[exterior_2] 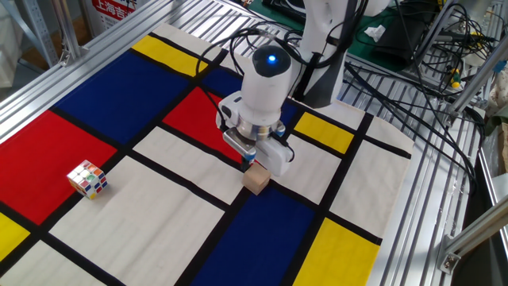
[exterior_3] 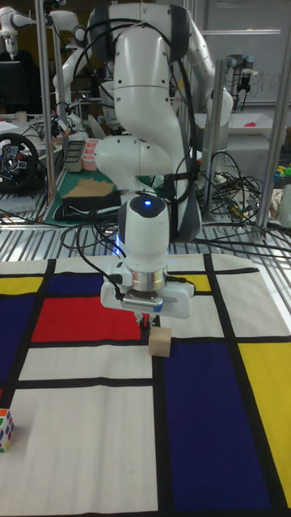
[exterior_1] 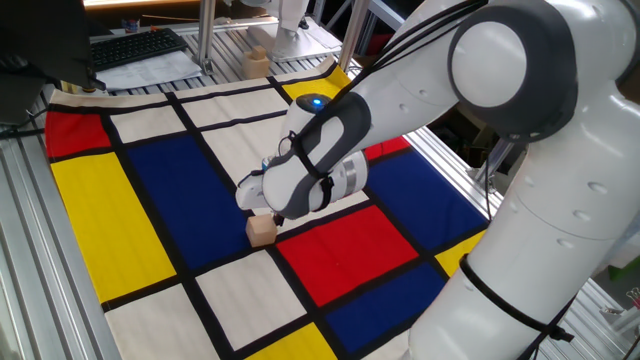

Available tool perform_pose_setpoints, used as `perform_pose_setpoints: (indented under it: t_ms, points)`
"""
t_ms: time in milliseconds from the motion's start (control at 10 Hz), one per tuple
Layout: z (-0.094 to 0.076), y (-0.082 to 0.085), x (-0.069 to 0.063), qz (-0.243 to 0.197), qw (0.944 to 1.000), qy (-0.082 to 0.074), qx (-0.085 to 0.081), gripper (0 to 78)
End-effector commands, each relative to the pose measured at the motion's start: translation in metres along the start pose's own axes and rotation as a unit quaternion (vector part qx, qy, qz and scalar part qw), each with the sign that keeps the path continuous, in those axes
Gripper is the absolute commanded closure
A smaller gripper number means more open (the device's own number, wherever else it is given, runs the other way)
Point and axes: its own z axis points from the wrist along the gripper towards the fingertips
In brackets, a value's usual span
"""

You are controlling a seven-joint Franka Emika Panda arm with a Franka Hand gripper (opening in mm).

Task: Use the gripper to push the small block from left to right

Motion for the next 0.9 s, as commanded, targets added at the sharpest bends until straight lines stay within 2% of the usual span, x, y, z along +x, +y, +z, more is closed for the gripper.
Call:
perform_pose_setpoints:
  t_ms: [100, 200, 400, 500, 700, 800, 900]
  points:
    - [-0.0008, 0.0001, -0.0021, -0.054, 0.9979, 0.023, 0.028, 77.6]
    - [-0.0008, 0.0001, -0.0021, -0.063, 0.9973, 0.021, 0.029, 77.6]
    - [-0.001, -0.0011, -0.0024, -0.073, 0.9959, 0.019, 0.051, 77.6]
    - [-0.0004, -0.0082, -0.005, -0.071, 0.9962, 0.02, 0.047, 77.6]
    - [0.0012, -0.0067, -0.0044, -0.067, 0.9967, 0.02, 0.041, 77.6]
    - [0.0012, -0.0054, -0.004, -0.062, 0.9975, 0.023, 0.026, 77.6]
    - [0.0009, -0.0024, -0.0029, -0.058, 0.9978, 0.024, 0.023, 77.6]
